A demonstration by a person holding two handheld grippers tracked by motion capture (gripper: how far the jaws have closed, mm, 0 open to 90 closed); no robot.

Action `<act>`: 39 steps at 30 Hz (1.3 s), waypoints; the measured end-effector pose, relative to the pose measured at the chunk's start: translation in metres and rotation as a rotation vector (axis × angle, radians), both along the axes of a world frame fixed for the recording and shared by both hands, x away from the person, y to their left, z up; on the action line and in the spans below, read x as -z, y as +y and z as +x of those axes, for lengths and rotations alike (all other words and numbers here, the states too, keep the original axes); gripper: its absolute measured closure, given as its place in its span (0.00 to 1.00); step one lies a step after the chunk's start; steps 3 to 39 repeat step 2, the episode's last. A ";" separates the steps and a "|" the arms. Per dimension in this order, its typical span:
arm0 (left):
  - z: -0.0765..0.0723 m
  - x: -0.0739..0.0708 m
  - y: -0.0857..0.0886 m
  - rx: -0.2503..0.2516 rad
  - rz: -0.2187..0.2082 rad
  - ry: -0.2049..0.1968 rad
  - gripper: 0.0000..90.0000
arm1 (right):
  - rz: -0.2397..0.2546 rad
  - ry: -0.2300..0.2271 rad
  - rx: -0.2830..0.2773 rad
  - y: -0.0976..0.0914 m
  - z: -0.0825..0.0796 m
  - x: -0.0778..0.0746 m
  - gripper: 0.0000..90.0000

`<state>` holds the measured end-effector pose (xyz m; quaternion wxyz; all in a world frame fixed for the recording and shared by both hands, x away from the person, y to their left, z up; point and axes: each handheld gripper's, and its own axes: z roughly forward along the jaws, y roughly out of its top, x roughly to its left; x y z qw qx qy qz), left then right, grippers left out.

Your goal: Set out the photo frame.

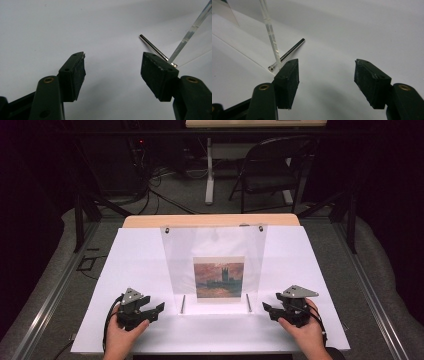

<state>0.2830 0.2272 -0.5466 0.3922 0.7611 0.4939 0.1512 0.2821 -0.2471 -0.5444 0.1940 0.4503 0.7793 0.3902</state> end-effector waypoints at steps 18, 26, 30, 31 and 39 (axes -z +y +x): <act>0.000 0.000 0.000 0.000 -0.007 0.004 0.40 | 0.001 -0.001 0.001 0.000 0.000 0.000 0.41; 0.000 0.000 0.000 0.000 -0.007 0.004 0.40 | 0.001 -0.001 0.001 0.000 0.000 0.000 0.41; 0.000 0.000 0.000 0.000 -0.007 0.004 0.40 | 0.001 -0.001 0.001 0.000 0.000 0.000 0.41; 0.000 0.000 0.000 0.000 -0.007 0.004 0.40 | 0.001 -0.001 0.001 0.000 0.000 0.000 0.41; 0.000 0.000 0.000 0.000 -0.007 0.004 0.40 | 0.001 -0.001 0.001 0.000 0.000 0.000 0.41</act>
